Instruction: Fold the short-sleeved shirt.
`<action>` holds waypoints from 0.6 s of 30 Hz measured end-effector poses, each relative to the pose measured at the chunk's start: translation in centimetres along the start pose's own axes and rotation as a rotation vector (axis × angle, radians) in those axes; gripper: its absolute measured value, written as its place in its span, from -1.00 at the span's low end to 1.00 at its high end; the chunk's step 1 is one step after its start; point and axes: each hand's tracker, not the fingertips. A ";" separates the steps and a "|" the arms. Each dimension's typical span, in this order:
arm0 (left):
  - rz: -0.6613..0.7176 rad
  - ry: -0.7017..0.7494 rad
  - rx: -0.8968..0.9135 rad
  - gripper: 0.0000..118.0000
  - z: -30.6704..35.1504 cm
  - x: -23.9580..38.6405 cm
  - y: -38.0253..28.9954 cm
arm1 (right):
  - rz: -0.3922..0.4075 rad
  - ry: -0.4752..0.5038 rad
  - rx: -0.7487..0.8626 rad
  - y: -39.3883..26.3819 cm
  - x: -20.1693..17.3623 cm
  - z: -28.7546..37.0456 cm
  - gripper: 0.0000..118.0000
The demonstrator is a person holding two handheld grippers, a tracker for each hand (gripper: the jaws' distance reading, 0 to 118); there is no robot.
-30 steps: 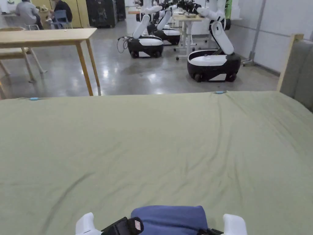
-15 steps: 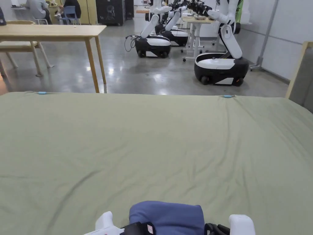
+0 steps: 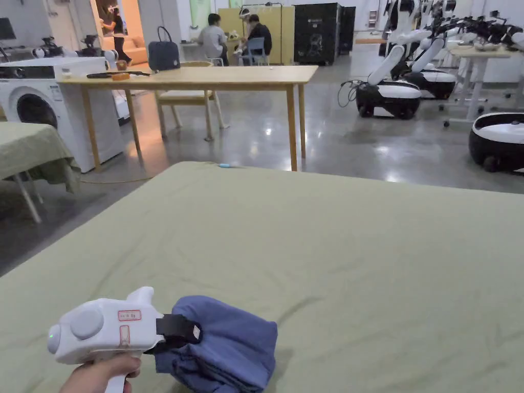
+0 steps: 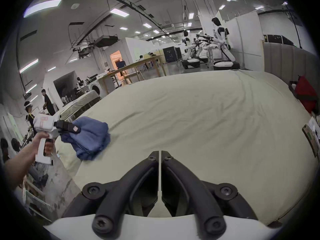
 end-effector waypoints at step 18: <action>-0.101 0.245 0.282 -0.45 7.4 1.0 0.7 | 0.077 -0.079 0.026 3.1 3.3 2.4 -0.94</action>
